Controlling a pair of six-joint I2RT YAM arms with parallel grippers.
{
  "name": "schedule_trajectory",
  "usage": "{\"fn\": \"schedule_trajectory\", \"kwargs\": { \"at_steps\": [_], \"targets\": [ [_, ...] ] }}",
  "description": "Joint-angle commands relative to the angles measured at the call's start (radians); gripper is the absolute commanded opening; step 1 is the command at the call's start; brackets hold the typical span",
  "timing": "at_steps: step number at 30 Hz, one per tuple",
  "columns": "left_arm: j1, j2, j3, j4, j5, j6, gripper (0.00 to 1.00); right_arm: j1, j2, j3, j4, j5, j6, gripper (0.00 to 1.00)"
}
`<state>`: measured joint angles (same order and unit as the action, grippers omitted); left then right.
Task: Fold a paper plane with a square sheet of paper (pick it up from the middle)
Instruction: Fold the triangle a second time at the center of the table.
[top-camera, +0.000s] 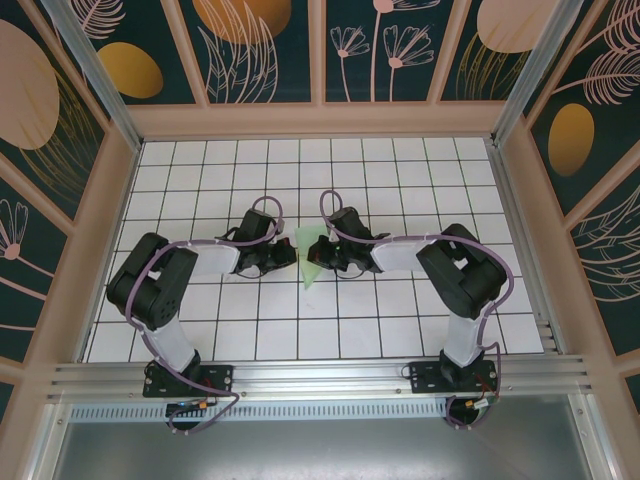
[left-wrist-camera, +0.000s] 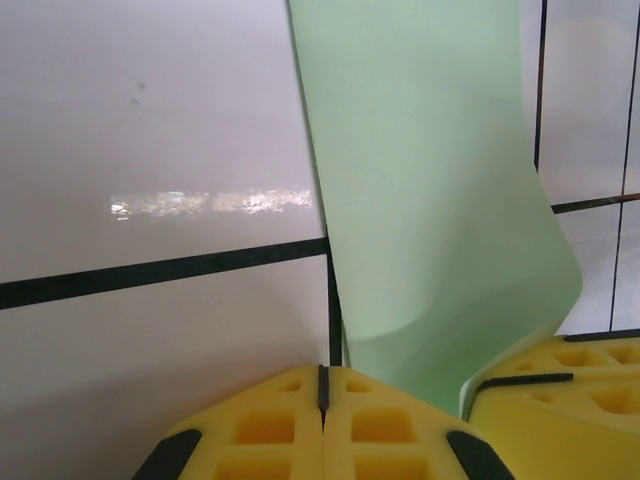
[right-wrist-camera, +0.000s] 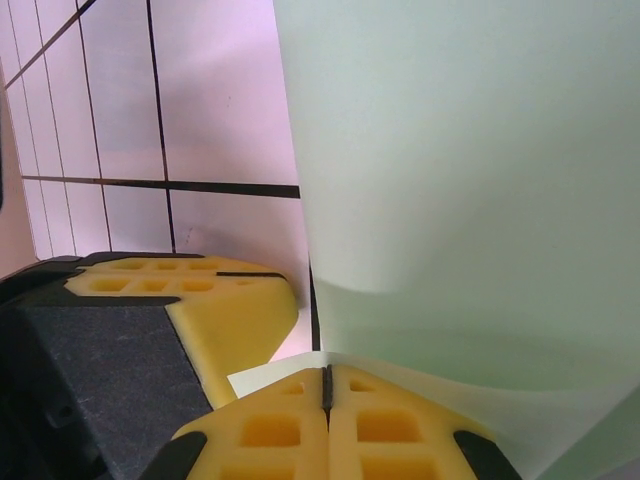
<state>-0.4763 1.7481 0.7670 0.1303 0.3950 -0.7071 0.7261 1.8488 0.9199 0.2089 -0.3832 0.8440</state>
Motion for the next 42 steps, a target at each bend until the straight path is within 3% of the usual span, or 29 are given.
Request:
{"fn": "schedule_trajectory", "kwargs": {
  "at_steps": [1,19,42],
  "targets": [
    [-0.002,-0.056,0.008,-0.035,-0.043,0.022,0.02,-0.004,0.023,0.01,-0.006,0.015,-0.009,0.05],
    [-0.018,-0.089,-0.049,0.113,0.157,-0.032,0.1,-0.004,0.031,0.014,-0.05,0.093,0.052,0.05],
    [-0.038,0.052,-0.003,0.102,0.132,-0.033,0.08,-0.004,0.0,0.008,-0.051,0.072,0.031,0.05]
  ]
}}
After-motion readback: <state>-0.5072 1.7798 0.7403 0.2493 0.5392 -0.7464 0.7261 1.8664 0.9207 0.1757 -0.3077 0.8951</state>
